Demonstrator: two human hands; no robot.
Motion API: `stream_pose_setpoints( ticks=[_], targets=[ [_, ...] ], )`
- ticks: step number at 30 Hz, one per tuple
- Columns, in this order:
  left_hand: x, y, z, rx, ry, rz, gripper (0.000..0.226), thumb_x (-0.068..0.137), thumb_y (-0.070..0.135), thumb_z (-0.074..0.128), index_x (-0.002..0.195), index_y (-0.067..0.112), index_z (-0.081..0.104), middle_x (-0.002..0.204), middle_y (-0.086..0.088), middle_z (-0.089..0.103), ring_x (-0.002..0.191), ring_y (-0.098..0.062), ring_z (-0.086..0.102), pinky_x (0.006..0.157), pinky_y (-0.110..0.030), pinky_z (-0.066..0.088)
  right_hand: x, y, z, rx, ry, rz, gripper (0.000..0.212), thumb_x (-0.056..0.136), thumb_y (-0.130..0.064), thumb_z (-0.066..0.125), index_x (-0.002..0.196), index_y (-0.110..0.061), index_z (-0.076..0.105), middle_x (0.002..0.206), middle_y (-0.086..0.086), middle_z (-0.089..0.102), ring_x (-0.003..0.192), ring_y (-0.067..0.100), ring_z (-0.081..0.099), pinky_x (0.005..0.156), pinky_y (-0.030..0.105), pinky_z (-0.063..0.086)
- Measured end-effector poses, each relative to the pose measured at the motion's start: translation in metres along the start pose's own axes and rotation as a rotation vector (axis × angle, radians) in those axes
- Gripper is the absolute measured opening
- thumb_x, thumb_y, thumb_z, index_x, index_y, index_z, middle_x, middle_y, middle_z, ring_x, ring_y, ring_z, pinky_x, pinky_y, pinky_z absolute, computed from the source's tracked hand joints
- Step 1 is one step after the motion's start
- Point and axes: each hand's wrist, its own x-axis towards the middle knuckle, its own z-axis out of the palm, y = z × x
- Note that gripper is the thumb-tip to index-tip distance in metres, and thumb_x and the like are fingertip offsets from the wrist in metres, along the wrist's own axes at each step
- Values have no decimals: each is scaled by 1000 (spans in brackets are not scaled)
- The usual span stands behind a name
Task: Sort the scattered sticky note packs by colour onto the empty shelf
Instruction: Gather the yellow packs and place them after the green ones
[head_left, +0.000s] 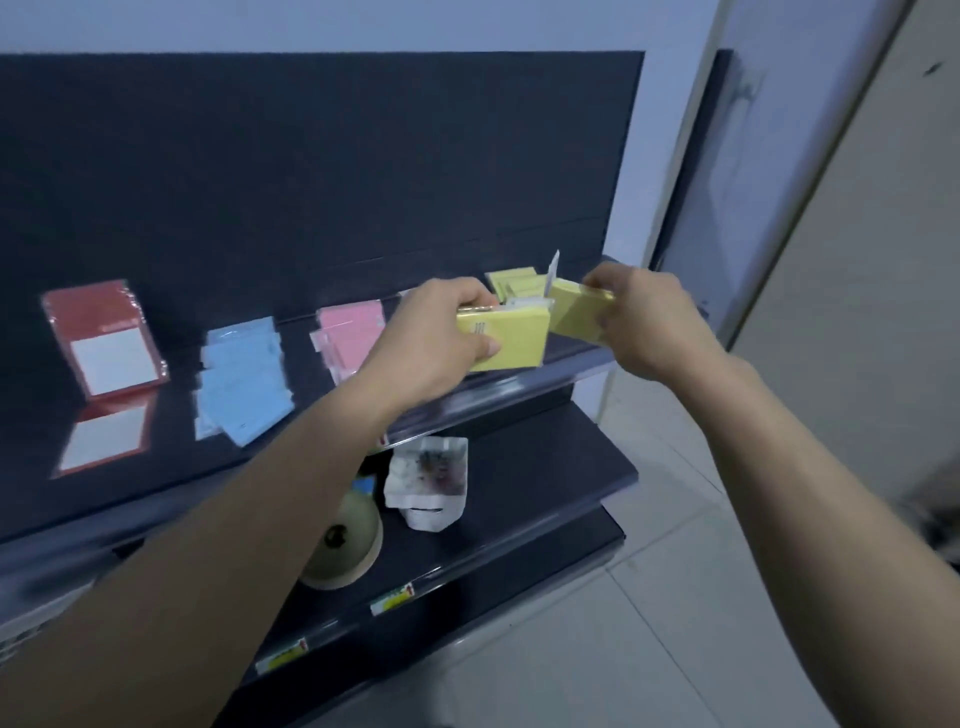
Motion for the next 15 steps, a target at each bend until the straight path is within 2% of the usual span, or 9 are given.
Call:
stream_pose_setpoints(
  ticks=[3, 6, 10, 13, 15],
  targets=[
    [47, -7, 26, -35, -35, 11, 22, 80, 13, 71, 95, 26, 60, 101, -1, 59, 79, -19, 54, 65, -26, 42, 25, 26, -3, -7, 35, 46, 41, 87, 2, 46, 120, -21, 54, 103, 13, 58, 89, 36, 55, 73, 44, 54],
    [96, -17, 46, -36, -45, 25, 26, 80, 14, 71, 104, 19, 63, 102, -1, 57, 84, -17, 50, 69, -24, 36, 58, 40, -2, -15, 52, 65, 40, 88, 0, 47, 123, -20, 52, 95, 10, 51, 84, 34, 52, 68, 44, 53],
    [159, -31, 68, -21, -38, 4, 29, 82, 14, 69, 110, 18, 62, 111, -2, 56, 92, -18, 50, 67, -24, 36, 112, 54, 2, -54, 85, 78, 47, 86, 4, 41, 126, -19, 51, 96, 12, 52, 81, 34, 50, 63, 38, 45],
    [199, -42, 91, -24, -80, -41, 35, 86, 10, 64, 120, 17, 59, 125, -4, 53, 108, -24, 53, 80, -25, 39, 146, 69, 8, -43, 101, 112, 47, 86, 5, 40, 125, -19, 50, 95, 12, 53, 82, 35, 52, 62, 38, 46],
    [219, -49, 108, -42, -127, -85, 36, 85, 8, 64, 120, 16, 59, 125, -5, 54, 107, -25, 56, 81, -26, 42, 163, 78, 15, -44, 87, 122, 44, 86, 5, 39, 122, -17, 51, 96, 14, 54, 83, 36, 54, 65, 40, 50]
  ],
)
